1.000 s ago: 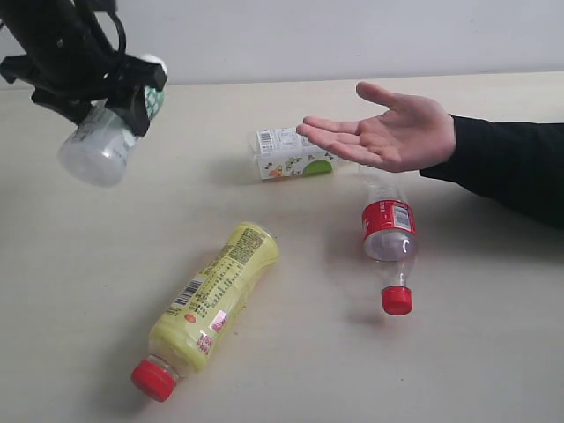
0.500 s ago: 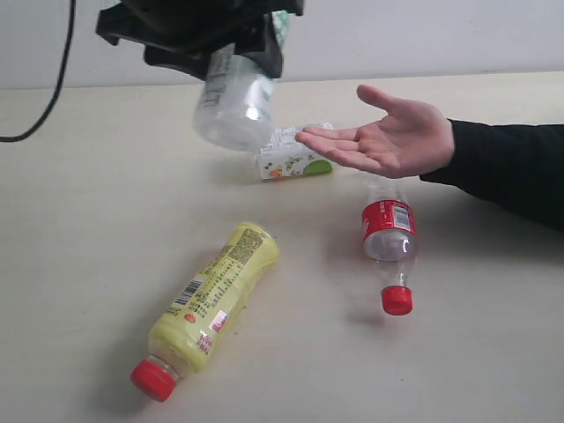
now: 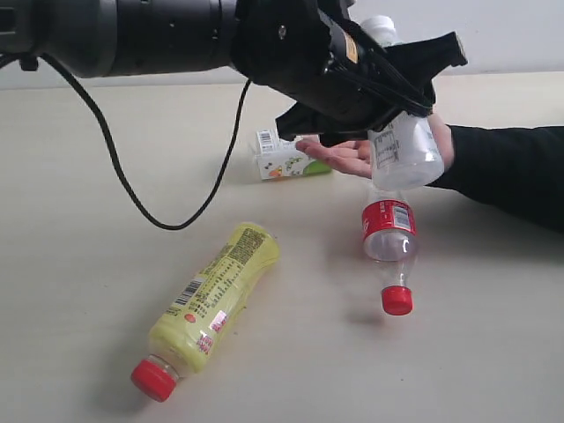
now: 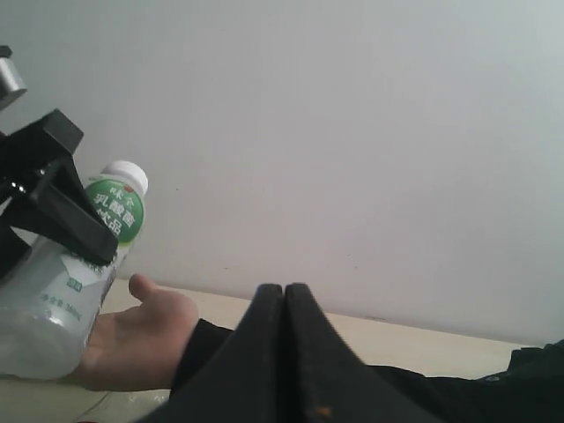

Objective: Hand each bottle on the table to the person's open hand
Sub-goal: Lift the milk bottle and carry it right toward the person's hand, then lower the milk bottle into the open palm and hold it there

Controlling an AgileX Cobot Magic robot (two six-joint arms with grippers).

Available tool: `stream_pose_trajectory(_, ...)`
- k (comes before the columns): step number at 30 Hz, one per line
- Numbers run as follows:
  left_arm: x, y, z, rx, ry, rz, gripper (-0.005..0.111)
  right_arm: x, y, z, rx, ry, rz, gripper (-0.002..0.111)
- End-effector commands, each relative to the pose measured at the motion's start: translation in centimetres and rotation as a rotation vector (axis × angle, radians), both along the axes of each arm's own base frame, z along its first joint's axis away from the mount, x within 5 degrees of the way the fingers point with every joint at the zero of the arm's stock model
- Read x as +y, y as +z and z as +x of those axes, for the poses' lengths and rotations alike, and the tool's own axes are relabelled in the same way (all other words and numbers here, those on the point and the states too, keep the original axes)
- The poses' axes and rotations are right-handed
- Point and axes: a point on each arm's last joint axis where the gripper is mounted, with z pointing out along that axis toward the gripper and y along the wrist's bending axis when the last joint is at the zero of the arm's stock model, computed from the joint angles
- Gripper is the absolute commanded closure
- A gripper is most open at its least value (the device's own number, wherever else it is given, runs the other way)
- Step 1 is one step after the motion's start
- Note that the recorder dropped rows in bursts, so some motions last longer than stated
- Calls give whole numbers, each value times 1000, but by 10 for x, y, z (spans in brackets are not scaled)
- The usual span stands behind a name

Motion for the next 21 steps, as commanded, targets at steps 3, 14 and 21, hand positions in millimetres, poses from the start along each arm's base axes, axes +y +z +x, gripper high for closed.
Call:
stream_pose_trajectory(3,-7,-13,6,-13,9,-22,107,0,-1,0,-4,0,-1,108)
stream_pose_trajectory(14,-7,3,7,26,-8,42,107,0,-1,0,-4,0,-1,108)
stream_pose_trajectory(21,-8,34,3,63,83,190,107,0,-1,0,-4,0,-1,108)
